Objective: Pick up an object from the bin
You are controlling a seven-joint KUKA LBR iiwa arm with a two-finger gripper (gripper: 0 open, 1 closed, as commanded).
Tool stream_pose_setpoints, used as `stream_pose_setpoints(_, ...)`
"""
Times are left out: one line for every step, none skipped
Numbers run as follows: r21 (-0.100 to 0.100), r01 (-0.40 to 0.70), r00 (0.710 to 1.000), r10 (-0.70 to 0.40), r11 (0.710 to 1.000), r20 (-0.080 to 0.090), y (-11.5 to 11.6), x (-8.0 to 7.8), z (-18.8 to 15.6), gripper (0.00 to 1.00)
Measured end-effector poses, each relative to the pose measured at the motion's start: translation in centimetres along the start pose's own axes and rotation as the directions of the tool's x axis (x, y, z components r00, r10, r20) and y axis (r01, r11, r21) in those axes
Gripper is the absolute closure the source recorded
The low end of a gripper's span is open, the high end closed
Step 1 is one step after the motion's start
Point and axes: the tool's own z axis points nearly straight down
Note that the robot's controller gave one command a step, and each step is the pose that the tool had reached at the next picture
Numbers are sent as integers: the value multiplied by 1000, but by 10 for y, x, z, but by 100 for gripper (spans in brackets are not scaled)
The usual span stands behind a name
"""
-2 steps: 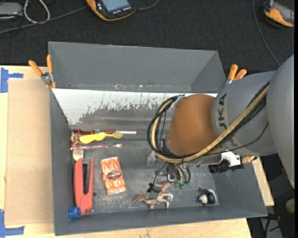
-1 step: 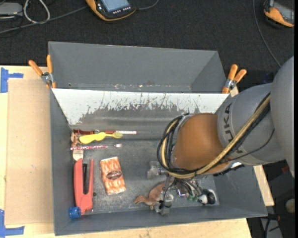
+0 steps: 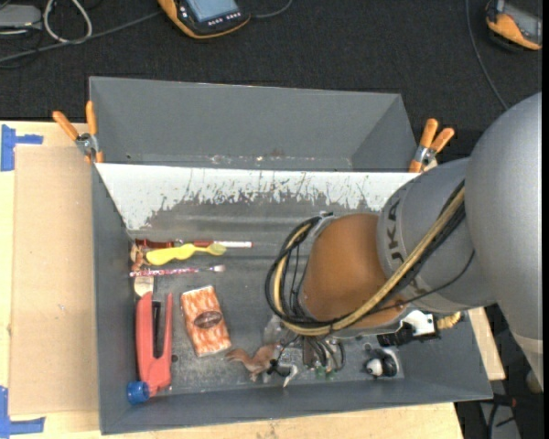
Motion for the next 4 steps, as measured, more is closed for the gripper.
stream_pose_setpoints(0,-3,1000,3,1000,0,0,0,0,100)
stream_pose_setpoints(0,-5,1000,5,1000,0,-1,0,0,100)
stream_pose_setpoints(0,-7,1000,7,1000,0,-1,0,0,100)
stream_pose_setpoints(0,-8,1000,8,1000,0,-1,0,0,100)
